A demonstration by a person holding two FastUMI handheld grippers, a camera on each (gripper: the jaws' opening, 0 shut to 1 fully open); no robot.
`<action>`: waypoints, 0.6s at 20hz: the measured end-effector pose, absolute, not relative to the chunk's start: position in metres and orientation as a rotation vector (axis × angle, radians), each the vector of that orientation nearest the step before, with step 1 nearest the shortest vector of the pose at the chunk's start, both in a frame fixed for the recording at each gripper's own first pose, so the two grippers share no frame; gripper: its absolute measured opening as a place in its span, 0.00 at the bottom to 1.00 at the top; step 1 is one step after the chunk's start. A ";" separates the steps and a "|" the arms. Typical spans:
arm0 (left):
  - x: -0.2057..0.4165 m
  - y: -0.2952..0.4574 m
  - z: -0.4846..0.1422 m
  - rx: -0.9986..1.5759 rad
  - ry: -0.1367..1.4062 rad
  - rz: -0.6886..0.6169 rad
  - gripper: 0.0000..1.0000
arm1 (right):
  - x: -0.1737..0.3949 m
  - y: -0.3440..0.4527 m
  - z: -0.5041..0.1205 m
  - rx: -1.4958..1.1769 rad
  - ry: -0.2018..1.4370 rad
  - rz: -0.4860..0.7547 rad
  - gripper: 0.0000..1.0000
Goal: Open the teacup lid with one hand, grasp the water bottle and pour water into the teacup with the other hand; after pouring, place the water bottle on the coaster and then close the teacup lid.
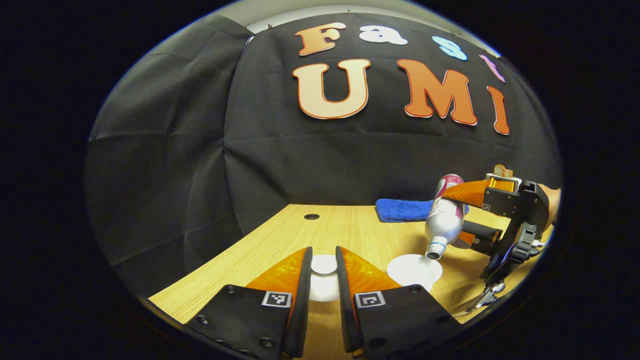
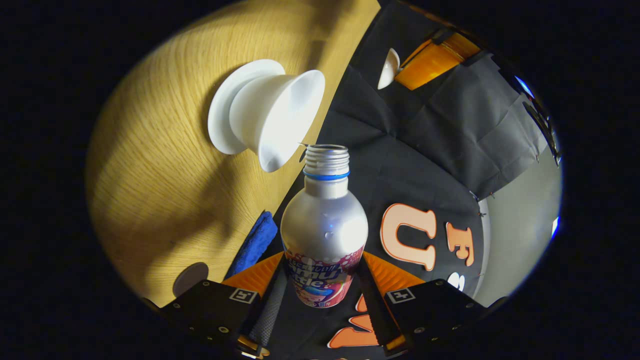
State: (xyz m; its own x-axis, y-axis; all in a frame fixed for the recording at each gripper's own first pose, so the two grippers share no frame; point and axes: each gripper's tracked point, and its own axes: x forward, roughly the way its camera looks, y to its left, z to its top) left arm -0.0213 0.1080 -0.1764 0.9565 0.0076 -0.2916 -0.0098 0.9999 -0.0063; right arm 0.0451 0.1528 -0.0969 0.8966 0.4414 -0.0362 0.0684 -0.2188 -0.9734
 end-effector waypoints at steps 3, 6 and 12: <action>-0.017 0.097 -0.171 -0.015 0.281 -0.010 0.32 | 0.043 0.148 -0.110 -1.646 -0.299 0.392 0.79; -0.014 0.085 -0.164 -0.014 0.269 -0.032 0.32 | 0.040 0.136 -0.111 -1.477 -0.207 0.424 0.79; -0.004 0.049 -0.151 -0.009 0.245 -0.092 0.28 | 0.041 0.108 -0.092 -1.152 -0.090 0.402 0.79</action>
